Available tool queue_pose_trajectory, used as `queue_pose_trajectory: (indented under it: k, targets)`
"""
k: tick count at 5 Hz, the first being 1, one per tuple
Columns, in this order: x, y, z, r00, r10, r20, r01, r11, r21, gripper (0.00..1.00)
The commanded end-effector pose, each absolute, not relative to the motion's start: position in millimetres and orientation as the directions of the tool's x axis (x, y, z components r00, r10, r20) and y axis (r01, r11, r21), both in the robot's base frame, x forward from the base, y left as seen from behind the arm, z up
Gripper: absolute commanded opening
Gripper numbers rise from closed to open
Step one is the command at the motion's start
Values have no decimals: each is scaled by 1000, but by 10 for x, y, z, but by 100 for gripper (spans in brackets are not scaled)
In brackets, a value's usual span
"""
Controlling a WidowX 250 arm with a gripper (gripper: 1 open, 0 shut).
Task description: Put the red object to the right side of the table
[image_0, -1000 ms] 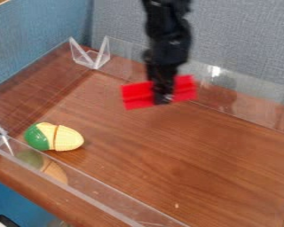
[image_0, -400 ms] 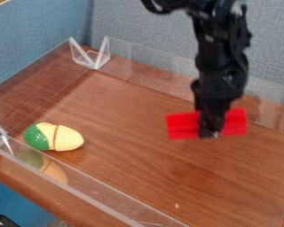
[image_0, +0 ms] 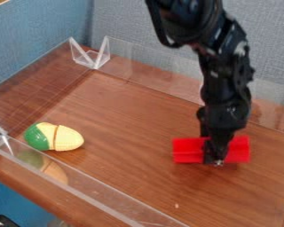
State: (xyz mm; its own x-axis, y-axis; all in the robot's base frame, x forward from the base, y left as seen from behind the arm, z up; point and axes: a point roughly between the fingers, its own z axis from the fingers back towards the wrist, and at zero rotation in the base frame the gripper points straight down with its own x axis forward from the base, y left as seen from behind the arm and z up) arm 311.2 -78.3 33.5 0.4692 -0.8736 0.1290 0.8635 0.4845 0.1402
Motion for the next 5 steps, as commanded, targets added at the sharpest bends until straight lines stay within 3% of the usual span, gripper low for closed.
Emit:
queue_pose_trajectory:
  k: [1,5]
  targets:
    - [3241,-749,409,470,-870,147,855,491,167,0]
    - [3230,-693,185,476,-867,148,861,493,122,0]
